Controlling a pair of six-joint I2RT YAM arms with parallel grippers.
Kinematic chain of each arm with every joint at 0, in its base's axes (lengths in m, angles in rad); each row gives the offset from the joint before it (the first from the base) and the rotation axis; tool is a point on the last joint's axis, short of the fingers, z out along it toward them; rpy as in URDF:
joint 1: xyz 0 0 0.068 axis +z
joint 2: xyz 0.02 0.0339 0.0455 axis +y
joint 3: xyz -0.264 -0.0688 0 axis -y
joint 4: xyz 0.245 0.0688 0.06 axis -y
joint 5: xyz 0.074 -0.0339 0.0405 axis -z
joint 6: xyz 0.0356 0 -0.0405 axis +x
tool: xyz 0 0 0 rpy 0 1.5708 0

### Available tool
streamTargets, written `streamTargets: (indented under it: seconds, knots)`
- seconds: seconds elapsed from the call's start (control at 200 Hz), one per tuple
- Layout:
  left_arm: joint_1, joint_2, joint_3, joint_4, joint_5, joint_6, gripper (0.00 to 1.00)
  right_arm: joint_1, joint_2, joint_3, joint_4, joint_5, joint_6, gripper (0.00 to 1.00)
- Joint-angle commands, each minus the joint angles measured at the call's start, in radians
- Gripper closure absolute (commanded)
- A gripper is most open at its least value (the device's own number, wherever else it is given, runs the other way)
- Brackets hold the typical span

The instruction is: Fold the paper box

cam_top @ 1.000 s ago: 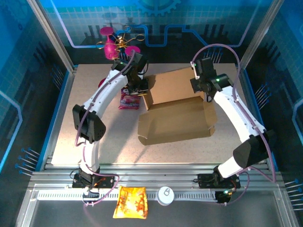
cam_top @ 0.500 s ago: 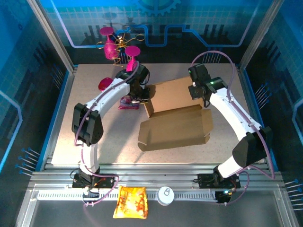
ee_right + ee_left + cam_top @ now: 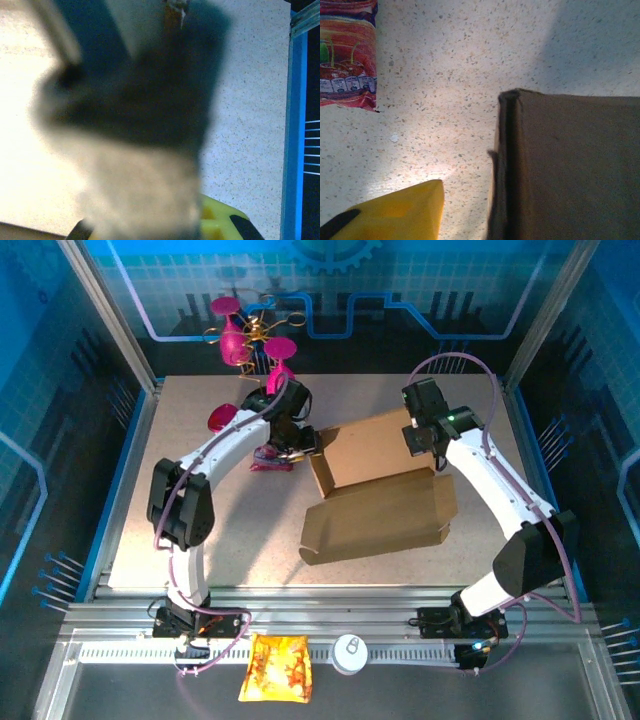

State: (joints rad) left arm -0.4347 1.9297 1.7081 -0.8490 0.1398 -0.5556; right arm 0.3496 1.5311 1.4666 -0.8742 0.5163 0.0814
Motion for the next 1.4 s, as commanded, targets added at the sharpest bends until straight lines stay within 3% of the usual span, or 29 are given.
streamTargets:
  seconds: [0.0,0.2,0.55,0.795,0.911,1.216,1.301,1.396]
  knots:
    - [0.002,-0.086,-0.013,0.012,0.074,-0.041,0.48,-0.022,-0.026,-0.018,-0.001,-0.012,-0.012,1.0]
    - [0.002,-0.125,-0.029,-0.012,0.12,-0.061,0.39,-0.045,-0.018,-0.035,0.009,-0.03,-0.009,1.0]
    - [0.004,-0.182,0.041,-0.12,0.049,-0.112,0.47,-0.168,-0.009,-0.074,-0.023,-0.127,0.141,1.0]
    - [-0.018,-0.32,-0.004,-0.102,-0.01,-0.422,0.51,-0.321,-0.021,-0.16,-0.019,-0.273,0.426,1.0]
    - [-0.057,-0.34,0.044,-0.209,-0.1,-0.529,0.5,-0.361,-0.029,-0.203,0.015,-0.328,0.527,1.0]
    - [-0.199,-0.2,0.235,-0.413,-0.103,-0.789,0.42,-0.321,-0.028,-0.293,0.079,-0.333,0.745,1.0]
    - [-0.226,-0.139,0.311,-0.525,-0.117,-0.858,0.42,-0.31,-0.038,-0.328,0.115,-0.321,0.795,1.0]
    - [-0.238,-0.114,0.331,-0.518,-0.126,-0.893,0.43,-0.289,-0.033,-0.344,0.142,-0.308,0.823,1.0]
